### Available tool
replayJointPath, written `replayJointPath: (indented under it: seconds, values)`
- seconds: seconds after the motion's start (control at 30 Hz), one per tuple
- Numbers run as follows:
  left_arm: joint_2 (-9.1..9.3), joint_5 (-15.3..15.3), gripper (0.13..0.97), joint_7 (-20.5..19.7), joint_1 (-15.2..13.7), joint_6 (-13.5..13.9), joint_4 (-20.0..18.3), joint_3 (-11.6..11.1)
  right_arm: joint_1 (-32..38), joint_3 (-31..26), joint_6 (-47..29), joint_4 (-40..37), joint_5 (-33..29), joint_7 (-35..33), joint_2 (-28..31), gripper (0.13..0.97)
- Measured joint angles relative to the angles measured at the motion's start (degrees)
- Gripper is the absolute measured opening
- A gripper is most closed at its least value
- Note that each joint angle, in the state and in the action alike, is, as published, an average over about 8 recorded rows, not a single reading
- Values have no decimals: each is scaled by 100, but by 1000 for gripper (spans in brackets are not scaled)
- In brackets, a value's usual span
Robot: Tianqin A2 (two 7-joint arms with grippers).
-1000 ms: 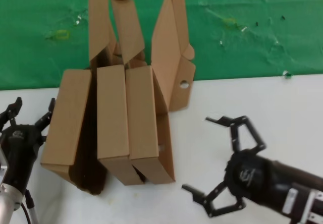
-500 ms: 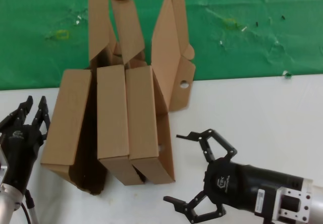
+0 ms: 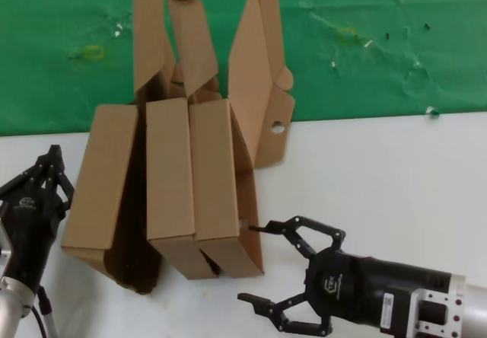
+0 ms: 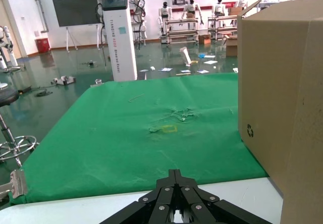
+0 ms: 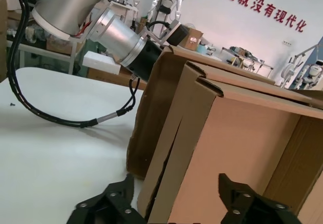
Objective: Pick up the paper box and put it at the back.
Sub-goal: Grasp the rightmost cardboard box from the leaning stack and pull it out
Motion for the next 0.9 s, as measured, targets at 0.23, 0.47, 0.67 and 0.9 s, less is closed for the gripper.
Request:
replayJointPath:
  seconds: [0.23,0.47,0.67,0.9]
  values:
    - [0,1,148,0,0,0,0,0,3,-13,-38,-42,30,-57,14,569]
    - [0,1,143,0,0,0,0,0,-27,-28,-28,-19,23,-70,36,418]
    - [0,0,143,0,0,0,0,0,-76,-60,-4,48,-11,-52,67,306]
    - [0,0,143,0,0,0,0,0,-183,-98,123,239,-116,1,107,200]
